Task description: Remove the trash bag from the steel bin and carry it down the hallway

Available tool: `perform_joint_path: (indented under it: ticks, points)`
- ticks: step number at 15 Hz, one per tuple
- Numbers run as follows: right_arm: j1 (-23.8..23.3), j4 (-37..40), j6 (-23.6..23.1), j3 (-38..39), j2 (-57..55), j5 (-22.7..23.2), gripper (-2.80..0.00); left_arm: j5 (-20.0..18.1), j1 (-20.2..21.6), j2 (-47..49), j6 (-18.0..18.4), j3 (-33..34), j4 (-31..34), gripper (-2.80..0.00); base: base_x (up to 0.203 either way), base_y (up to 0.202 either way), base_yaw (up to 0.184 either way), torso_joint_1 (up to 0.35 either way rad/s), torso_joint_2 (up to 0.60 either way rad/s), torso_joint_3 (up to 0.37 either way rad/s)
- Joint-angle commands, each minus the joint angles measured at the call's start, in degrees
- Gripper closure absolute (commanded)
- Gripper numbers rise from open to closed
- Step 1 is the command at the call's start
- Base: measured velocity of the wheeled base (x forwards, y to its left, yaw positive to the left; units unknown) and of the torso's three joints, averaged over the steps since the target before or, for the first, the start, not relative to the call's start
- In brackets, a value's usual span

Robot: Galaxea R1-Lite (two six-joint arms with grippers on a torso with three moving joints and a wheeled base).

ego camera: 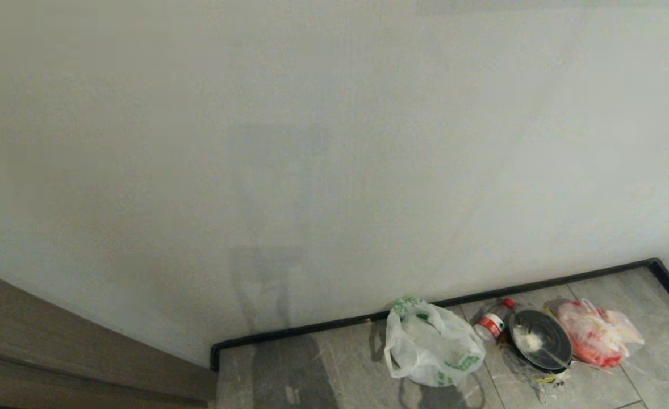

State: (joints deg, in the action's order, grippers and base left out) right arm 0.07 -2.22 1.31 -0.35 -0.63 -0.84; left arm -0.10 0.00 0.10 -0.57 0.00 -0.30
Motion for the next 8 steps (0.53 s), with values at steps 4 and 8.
perform_joint_path:
  ticks: [4,8]
  points:
    - [0.0,1.8,-0.8,0.3,0.8,0.2,0.00,0.0,0.0,0.0,0.0,0.0,0.0,0.00,0.000,0.000,0.000,0.000,0.00,0.000]
    - [0.0,1.8,-0.9,0.3,0.7,0.2,0.00,0.0,0.0,0.0,0.1,0.0,0.0,0.00,0.000,0.000,0.000,0.000,0.00,0.000]
